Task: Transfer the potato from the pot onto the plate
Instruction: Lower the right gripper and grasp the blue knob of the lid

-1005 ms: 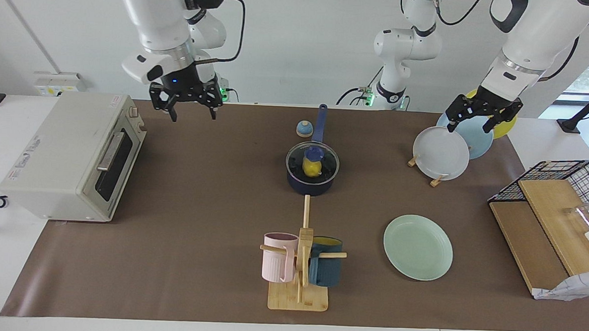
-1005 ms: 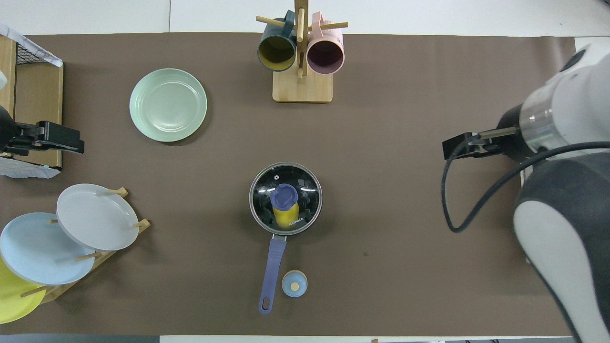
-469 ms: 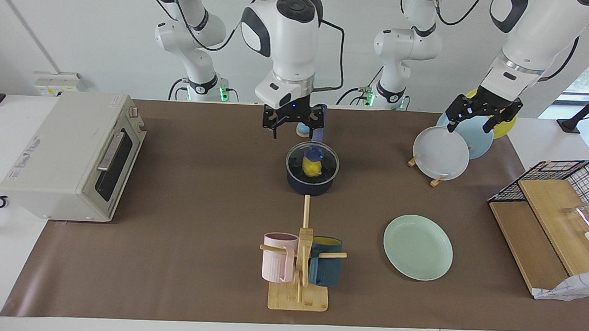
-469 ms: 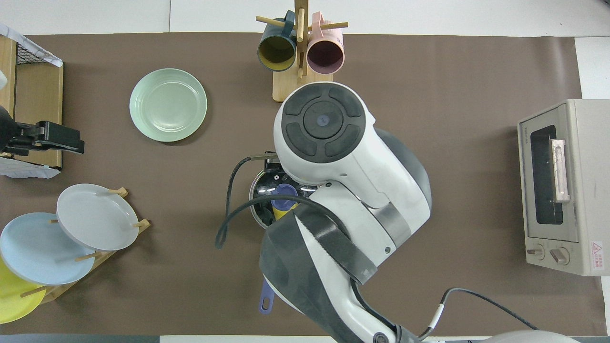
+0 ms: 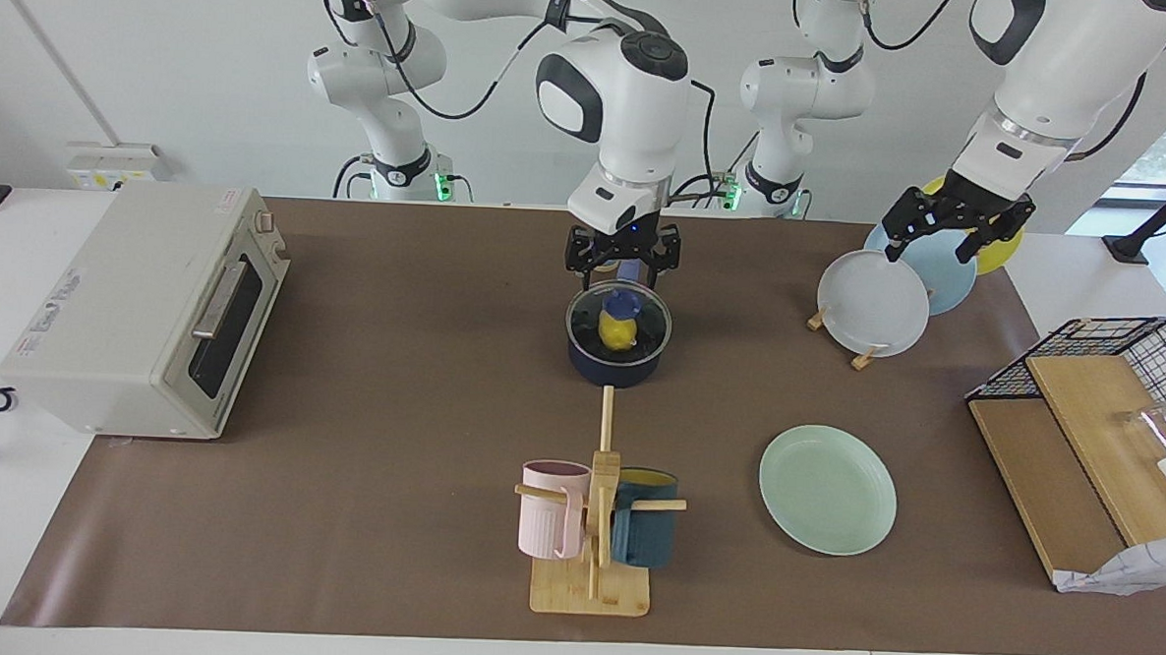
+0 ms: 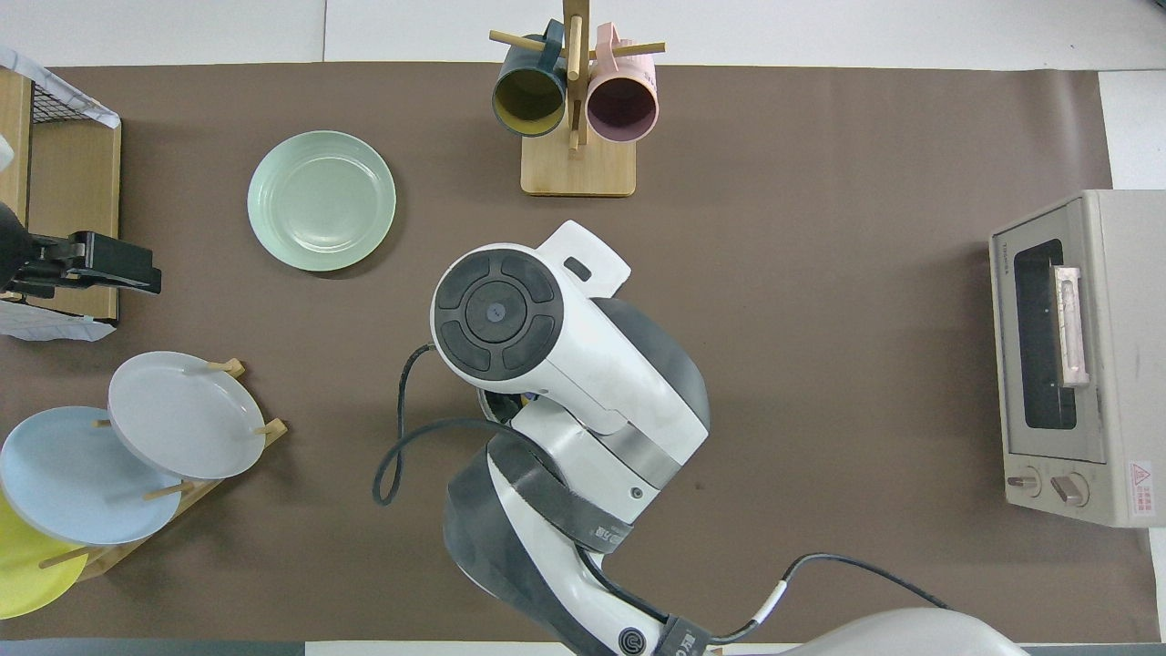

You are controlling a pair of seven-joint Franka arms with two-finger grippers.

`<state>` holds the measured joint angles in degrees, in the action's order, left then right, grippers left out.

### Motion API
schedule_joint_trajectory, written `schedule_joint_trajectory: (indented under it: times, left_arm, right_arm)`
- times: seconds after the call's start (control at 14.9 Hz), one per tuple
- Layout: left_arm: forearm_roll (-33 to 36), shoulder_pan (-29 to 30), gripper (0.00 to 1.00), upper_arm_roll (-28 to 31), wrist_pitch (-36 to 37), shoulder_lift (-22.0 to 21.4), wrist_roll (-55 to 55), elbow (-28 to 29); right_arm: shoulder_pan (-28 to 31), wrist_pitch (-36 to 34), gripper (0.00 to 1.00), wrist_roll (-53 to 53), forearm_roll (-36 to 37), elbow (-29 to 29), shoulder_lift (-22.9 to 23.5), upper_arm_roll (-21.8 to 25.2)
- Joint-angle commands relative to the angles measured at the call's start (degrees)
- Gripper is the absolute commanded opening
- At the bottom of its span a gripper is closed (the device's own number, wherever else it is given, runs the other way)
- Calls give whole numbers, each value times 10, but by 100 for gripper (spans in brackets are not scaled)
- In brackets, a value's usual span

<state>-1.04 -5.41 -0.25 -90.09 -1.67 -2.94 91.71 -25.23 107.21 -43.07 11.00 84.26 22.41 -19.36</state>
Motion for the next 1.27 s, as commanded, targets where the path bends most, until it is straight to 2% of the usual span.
schedule_joint_trajectory:
  times: [0.0, 0.13, 0.8, 0.94, 1.21]
  left_arm:
    - [10, 4, 100, -4, -4, -11, -7, 10]
    - [10, 5, 100, -4, -4, -11, -7, 10]
    - [10, 4, 100, -4, -4, -11, -7, 10]
    - [10, 5, 100, -4, -4, -11, -7, 10]
    - [10, 4, 100, -4, -4, -11, -7, 10]
  right_arm:
    - [1, 42, 100, -18, 17, 36, 1, -3]
    - [0, 69, 100, -21, 17, 70, -2, -3]
    - [-17, 75, 99, -36, 17, 107, -18, -4]
    - [-16, 75, 87, -35, 17, 107, -18, -4]
    - [-16, 76, 49, -31, 17, 107, -17, -4]
